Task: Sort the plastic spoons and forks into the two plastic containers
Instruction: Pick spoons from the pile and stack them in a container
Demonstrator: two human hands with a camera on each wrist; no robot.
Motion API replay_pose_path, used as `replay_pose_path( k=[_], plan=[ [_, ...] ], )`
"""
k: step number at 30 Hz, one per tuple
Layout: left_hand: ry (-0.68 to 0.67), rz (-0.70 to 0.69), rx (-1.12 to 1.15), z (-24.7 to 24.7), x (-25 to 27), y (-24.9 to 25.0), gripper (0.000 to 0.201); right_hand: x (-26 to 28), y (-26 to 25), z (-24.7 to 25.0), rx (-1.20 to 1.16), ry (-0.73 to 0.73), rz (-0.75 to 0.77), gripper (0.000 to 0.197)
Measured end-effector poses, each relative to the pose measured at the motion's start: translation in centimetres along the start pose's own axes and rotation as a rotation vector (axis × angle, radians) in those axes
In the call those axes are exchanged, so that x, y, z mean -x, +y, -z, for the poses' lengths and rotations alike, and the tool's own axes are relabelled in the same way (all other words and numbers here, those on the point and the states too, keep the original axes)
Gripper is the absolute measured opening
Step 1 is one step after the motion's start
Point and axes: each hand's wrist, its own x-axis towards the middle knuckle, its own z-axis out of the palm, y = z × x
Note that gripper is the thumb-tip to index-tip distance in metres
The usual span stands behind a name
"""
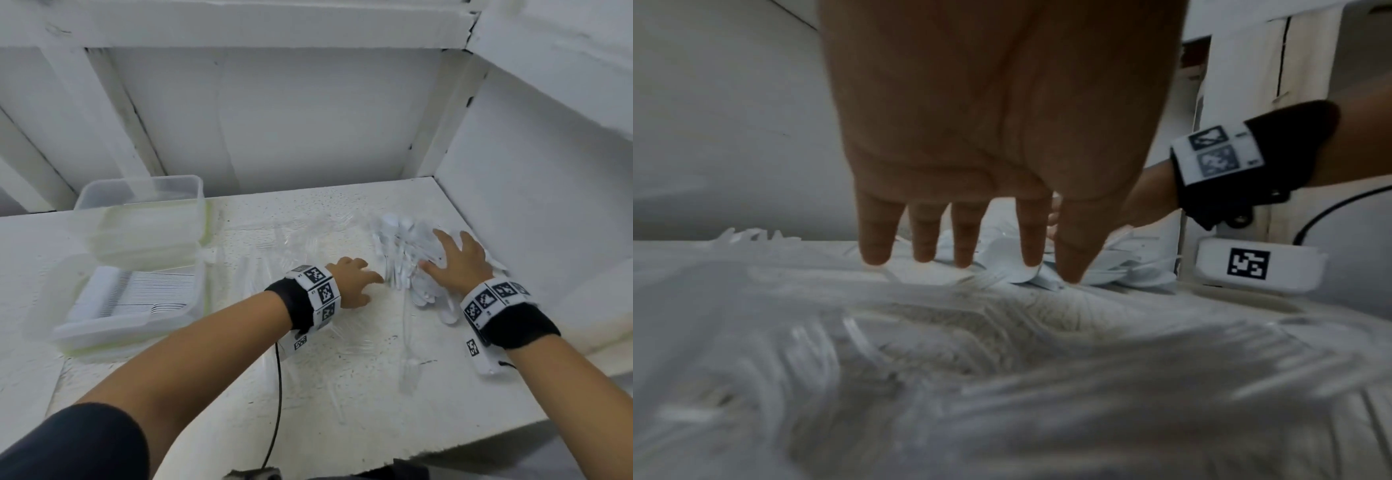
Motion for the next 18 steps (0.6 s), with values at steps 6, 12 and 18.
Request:
replay_pose_path(
  k=[6,12,18],
  plan=[
    [-0.033,0.048,-0.009,-0.6,0.8,-0.9,0.05,-0.2,-1.2,0.3,0.027,-0.117,-0.02,0.069],
    [-0.053,0.05,0.103,-1.5,2.7,-2.1,0.046,2.5,-2.8,-1.2,0.093,-0.091,0.076,0.065],
    [-0.033,0.029,0.165,-1.9,4.4,-2.7,0.045,4.8,-4.7,-2.3,0.153,-0.147,0.171,0.062]
  ],
)
